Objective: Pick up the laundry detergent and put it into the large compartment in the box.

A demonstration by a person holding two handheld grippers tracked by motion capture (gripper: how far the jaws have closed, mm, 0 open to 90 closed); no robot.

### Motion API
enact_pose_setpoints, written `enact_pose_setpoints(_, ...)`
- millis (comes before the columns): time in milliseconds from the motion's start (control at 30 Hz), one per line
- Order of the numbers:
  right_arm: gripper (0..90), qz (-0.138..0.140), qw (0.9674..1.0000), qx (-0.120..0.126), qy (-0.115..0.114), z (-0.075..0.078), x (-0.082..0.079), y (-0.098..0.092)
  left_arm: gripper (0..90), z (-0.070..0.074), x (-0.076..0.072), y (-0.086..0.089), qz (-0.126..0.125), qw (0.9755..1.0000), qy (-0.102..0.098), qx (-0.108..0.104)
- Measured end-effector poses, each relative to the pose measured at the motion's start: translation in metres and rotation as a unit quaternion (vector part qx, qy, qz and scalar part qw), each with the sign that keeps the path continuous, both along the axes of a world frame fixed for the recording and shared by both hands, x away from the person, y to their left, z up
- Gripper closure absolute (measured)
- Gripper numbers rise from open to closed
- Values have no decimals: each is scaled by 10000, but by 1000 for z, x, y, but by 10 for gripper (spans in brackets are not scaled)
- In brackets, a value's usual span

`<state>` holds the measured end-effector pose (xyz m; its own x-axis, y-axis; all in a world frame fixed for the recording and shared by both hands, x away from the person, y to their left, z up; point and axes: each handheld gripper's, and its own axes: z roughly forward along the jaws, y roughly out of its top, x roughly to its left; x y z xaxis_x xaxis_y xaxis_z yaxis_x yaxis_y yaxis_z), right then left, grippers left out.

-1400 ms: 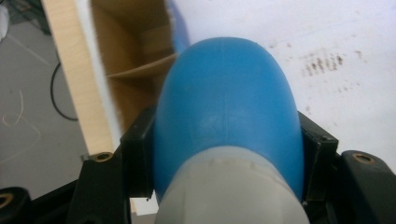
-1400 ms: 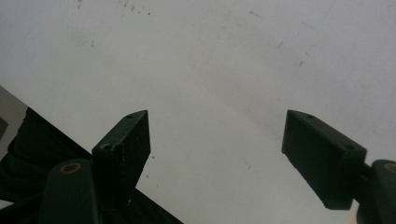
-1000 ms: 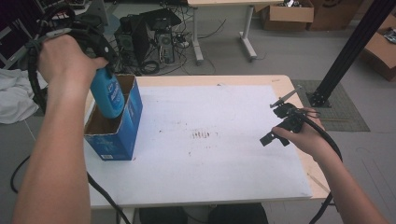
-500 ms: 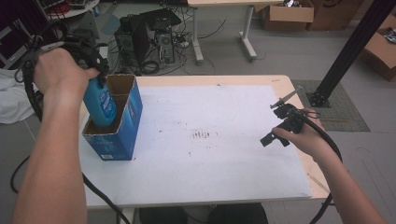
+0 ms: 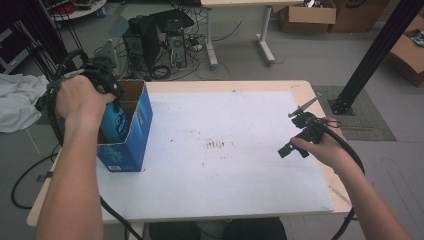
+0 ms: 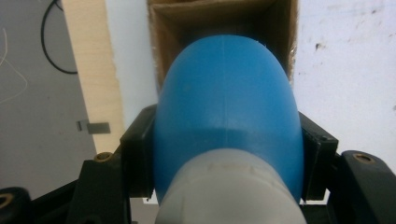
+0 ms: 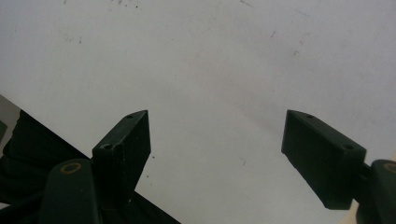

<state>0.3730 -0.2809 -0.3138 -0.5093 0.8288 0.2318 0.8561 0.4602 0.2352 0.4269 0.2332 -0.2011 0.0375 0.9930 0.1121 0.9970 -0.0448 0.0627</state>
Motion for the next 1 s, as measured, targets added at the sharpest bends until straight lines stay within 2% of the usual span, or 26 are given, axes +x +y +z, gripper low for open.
enact_pose_setpoints(67,242,-15,10000,2,10,0,0,0,384,-9,2,1,-16,10000,42,-35)
enact_pose_setpoints(100,245,-13,10000,-8,14,-1,0,0,384,-17,3,2,-6,9999,98,-63)
enact_pose_setpoints(133,245,-13,10000,-8,14,-1,0,0,384,-17,3,2,-6,9999,98,-63)
enact_pose_setpoints(167,247,2,10000,-15,18,-1,0,-1,384,-25,4,2,8,9999,145,-62)
enact_pose_setpoints(200,247,2,10000,-15,18,-1,0,-1,384,-25,4,2,8,9999,145,-62)
enact_pose_setpoints(333,247,-20,10000,-19,24,-1,-1,-2,384,-40,5,4,37,9997,239,-96)
enact_pose_setpoints(767,247,-30,10000,-21,31,-2,0,-2,384,-68,9,7,14,9993,364,-71)
enact_pose_setpoints(1000,247,-14,10000,-31,35,-3,0,-3,384,-76,10,7,10,9991,417,-67)
